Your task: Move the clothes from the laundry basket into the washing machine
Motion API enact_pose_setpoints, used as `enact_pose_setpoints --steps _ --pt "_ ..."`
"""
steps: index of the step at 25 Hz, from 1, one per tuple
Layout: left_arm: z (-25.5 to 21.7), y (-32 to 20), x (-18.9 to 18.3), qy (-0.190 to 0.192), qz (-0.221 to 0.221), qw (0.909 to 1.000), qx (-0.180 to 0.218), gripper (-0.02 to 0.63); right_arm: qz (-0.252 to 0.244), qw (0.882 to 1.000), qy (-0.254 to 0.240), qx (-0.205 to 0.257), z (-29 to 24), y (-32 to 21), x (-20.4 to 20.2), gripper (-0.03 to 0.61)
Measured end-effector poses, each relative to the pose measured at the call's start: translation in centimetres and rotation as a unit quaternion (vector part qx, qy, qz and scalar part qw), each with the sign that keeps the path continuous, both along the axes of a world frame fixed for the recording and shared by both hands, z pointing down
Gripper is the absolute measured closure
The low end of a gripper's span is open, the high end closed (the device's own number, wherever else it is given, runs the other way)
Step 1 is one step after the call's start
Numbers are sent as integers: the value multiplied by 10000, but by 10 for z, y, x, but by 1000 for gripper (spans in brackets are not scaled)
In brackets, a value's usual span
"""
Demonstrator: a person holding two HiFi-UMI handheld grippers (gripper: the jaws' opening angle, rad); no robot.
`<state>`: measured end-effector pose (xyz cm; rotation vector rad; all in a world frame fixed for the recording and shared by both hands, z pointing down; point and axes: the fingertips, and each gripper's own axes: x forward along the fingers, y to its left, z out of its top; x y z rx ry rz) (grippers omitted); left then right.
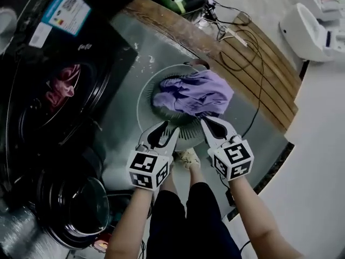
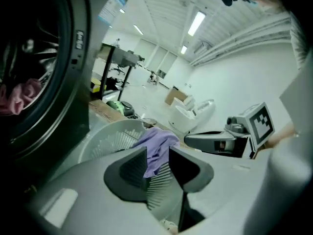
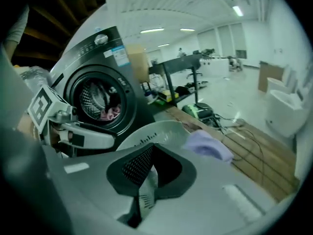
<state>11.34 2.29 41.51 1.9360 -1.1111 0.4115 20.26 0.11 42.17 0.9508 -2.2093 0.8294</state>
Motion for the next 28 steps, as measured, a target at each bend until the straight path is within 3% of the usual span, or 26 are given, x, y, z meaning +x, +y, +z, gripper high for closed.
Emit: enact_pose_setpoints --steps 3,7,13,19,21,23,25,28 --pt "28 -14 52 19 685 9974 -213 452 494 9985 146 -168 15 11 48 550" --pt "63 -36 100 -80 1211 9919 -382 436 1066 9939 164 -252 31 18 86 551" --pt "111 -53 144 -438 1955 9787 -444 428 1928 9806 -27 -360 51 24 126 551" --pt "141 -65 167 -523 2282 9708 -519 416 2306 9723 -169 -358 64 28 139 551" --pt "148 -67 169 -838 2450 9648 -467 454 2348 9714 -113 -342 66 29 142 551" --pt "149 -68 171 -1167 2593 9581 -349 578 2343 9715 -89 -342 66 29 143 551" --pt "142 -66 171 -1159 2567 9590 -306 581 2284 9729 -100 -340 62 28 140 551" --pt "116 -63 161 -917 2304 9685 -243 583 2110 9773 -8 -188 48 22 135 551"
